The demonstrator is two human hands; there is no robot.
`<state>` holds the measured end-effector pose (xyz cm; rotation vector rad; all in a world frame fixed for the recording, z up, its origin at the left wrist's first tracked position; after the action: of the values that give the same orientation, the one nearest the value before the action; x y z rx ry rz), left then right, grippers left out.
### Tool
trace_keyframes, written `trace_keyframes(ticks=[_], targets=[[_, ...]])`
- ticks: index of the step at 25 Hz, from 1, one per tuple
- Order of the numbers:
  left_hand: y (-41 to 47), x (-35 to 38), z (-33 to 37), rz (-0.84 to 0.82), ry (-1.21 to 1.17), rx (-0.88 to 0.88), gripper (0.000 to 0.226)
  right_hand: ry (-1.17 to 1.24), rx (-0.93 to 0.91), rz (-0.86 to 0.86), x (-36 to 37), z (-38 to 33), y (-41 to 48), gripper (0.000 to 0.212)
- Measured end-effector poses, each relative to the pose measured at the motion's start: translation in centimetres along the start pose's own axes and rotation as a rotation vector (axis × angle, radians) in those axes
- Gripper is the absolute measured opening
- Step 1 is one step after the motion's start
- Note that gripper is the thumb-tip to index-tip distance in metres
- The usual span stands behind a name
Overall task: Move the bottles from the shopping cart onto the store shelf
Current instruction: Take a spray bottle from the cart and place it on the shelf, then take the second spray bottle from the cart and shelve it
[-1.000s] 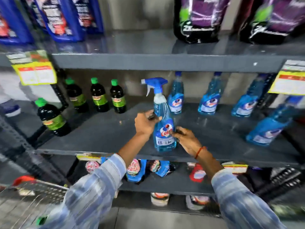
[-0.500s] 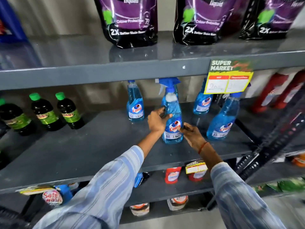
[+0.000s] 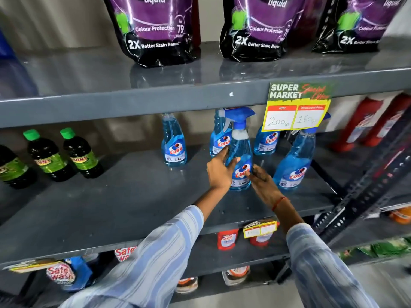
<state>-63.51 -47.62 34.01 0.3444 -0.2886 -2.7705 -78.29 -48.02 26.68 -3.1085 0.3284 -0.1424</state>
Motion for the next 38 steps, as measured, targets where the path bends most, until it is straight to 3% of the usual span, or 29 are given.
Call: trace_keyframes(ticks=[6, 12, 14, 16, 18, 20, 22, 27, 30, 38], targets=[[-0.2, 0.0, 0.2, -0.015, 0.011, 0.036, 0.049, 0.106, 0.032, -0.021, 0.2, 1.3, 0.2, 0.035], [-0.4, 0.1, 0.0, -0.051, 0.021, 0.042, 0.053, 0.063, 0.052, 0.023, 0.4, 1.4, -0.4, 0.042], [-0.9, -0.4, -0.1, -0.064, 0.007, 0.008, 0.061, 0.057, 0.051, 0.141, 0.1, 0.8, -1.5, 0.047], [-1.9, -1.5, -0.1, -0.083, 0.044, 0.006, 0.078, 0.098, -0.016, 0.368, -0.3, -0.4, -3.7, 0.051], [-3.0, -3.8, -0.4, -0.056, 0.105, 0.062, 0.071, 0.151, -0.116, 0.531, 1.3, -1.5, -7.0, 0.05], [-4.1, -8.1, -1.3, 0.063, 0.123, 0.152, 0.058, 0.203, -0.179, 0.534, 5.5, -1.7, -10.2, 0.044], [-4.8, -13.7, -2.8, 0.182, 0.07, 0.161, 0.052, 0.234, -0.191, 0.43, 11.2, -1.9, -12.5, 0.04], [-7.0, -31.6, -9.4, 0.521, -0.106, -0.054, 0.04, 0.281, -0.015, -0.013, 28.8, 0.7, -17.9, 0.042], [-11.4, -44.7, -15.1, 0.84, -0.049, -0.186, 0.036, 0.22, 0.114, -0.352, 41.5, 4.9, -25.3, 0.043], [-28.0, -69.0, -27.7, 1.372, 0.184, -0.581, 0.032, -0.11, 0.363, -0.957, 61.4, 17.9, -45.7, 0.045]])
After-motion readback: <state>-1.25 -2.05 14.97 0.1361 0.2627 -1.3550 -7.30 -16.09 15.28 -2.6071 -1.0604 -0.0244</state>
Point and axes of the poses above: each hand's wrist, its own y-axis towards the middle knuckle, its own x-axis out of the palm, z = x × y, the point moved 6 cm from there along y, towards the middle knuckle, and after that the axes turned 11 degrees about z, right-handed, at the moved point
